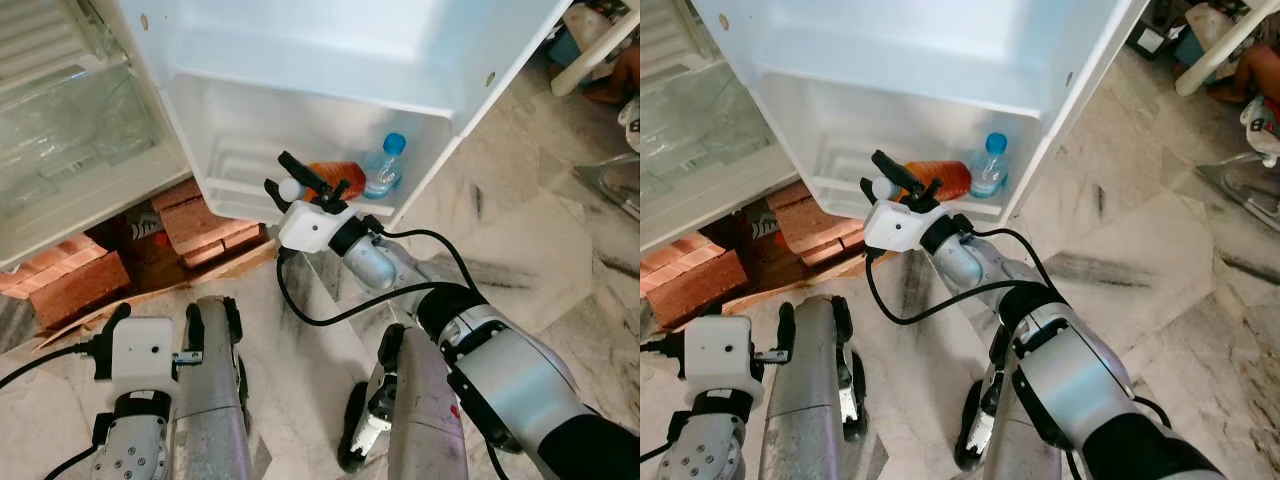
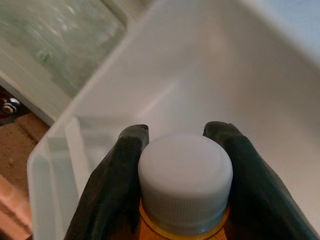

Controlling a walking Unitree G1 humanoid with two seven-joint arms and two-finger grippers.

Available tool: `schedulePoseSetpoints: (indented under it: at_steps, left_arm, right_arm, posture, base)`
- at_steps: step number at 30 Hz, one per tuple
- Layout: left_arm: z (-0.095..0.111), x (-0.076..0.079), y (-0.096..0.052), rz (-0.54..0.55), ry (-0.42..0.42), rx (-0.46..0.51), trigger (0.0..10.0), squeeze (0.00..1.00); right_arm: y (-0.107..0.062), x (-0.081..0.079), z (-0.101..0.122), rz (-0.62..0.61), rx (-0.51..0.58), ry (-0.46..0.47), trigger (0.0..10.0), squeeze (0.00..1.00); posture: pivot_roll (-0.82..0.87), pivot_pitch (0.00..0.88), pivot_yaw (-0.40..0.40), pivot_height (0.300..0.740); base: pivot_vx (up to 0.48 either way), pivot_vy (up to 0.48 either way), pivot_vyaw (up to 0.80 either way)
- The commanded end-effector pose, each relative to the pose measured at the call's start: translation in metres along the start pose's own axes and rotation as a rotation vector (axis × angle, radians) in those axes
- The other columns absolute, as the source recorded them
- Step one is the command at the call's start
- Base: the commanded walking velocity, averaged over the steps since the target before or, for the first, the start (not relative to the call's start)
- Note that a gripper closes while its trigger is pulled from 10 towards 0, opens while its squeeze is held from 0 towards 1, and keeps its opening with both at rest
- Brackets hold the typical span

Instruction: Restocking fridge

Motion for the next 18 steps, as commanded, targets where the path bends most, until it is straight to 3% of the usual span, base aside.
schedulePoseSetpoints:
  at_steps: [1,6,9,13,18]
  left_arm:
    - [-0.004,0.000,-0.005,-0.014,0.010,-0.028,10.0,0.00]
    - [-0.003,0.001,-0.004,-0.018,0.011,-0.032,10.0,0.00]
    - [-0.004,0.001,-0.003,-0.019,0.012,-0.034,10.0,0.00]
    - [-0.005,0.003,0.002,-0.024,0.014,-0.039,10.0,0.00]
    - [-0.006,0.005,0.008,-0.025,0.019,-0.038,10.0,0.00]
  right_arm:
    - [-0.024,-0.020,-0.036,0.014,-0.202,0.139,10.0,0.00]
    - [-0.031,-0.012,-0.052,-0.078,-0.300,0.260,10.0,0.00]
    - [-0.034,0.002,-0.059,-0.146,-0.334,0.312,10.0,0.00]
    - [-0.045,0.034,-0.076,-0.279,-0.398,0.399,10.0,0.00]
    - [-0.055,0.050,-0.086,-0.329,-0.425,0.441,10.0,0.00]
  posture:
    - [0.34,0.429,-0.112,0.553]
    - [0.33,0.430,-0.110,0.553]
    - [0.33,0.425,-0.108,0.553]
    - [0.32,0.408,-0.112,0.553]
    - [0.31,0.386,-0.115,0.553]
  base:
    - [0.000,0.000,0.00]
    - [0.000,0.000,0.00]
    - [0.000,0.000,0.00]
    - [0.000,0.000,0.00]
    - [0.000,0.000,0.00]
Point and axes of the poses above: a point about 5 cm out from each wrist's last joint towards the gripper, its own y axis pointing out of the wrist towards the gripper, its own z axis along the axis of the wrist's last joint, x = y × z, the point moved 4 cm from there along y, pointing out of the wrist towards the gripper, and after that the axes turned 5 degrees about y, right-handed, at the moved point
